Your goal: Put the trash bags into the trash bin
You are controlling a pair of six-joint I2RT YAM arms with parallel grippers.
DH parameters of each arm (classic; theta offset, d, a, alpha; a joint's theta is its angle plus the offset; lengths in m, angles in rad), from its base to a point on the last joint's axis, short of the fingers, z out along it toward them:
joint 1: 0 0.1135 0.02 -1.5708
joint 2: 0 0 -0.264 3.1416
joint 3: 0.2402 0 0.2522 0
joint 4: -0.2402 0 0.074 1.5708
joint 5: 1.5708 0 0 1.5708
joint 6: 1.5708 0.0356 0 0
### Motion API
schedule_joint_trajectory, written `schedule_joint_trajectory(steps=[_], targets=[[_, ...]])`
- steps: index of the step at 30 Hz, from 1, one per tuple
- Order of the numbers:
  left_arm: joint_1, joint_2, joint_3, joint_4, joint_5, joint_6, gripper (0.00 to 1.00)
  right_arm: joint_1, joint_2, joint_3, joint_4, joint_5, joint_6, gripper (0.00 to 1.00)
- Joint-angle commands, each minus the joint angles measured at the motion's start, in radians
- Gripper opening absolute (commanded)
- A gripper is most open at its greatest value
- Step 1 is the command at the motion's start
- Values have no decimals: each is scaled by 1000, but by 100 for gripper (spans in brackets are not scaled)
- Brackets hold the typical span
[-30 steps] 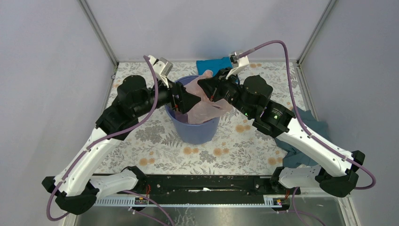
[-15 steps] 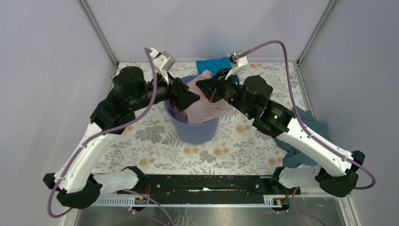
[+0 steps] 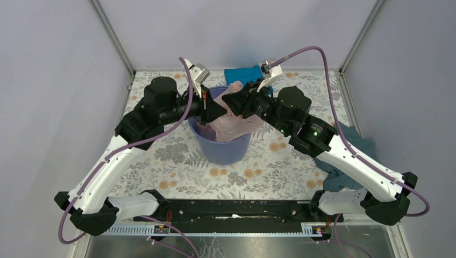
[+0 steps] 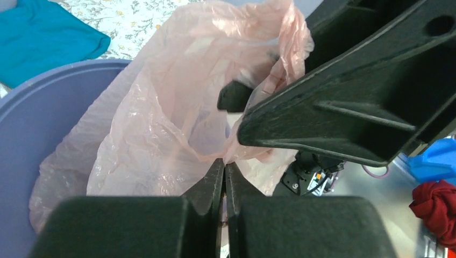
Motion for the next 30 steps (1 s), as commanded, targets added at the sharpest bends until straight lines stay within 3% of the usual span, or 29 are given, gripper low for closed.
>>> schedule_joint_trajectory(steps=[1,5,9,13,15,17,19,25,30], targets=[[2,-81,-47,95,-39,-19,1,-1,-44,-4,-8,29,-32,42],[2,-122,-94,164,-72,-85,0,-1,-49,-17,-44,39,-51,59],[2,-155,-138,208,-88,-152,0,-2,-58,-39,-40,56,-57,69],[3,-194,-191,264,-98,-202,0,-3,-53,-50,-17,69,-69,69],[2,-209,-215,283,-102,-222,0,-2,-53,-59,12,82,-75,63],[2,-225,-238,290,-122,-239,0,-1,-58,-70,40,98,-78,49],[3,-247,-259,296,-156,-259,0,-1,-64,-82,64,106,-83,45],[2,-309,-340,365,-185,-325,0,-2,-88,-135,119,127,-72,67],[3,-314,-362,395,-170,-353,0,-2,-106,-180,127,120,-69,62]])
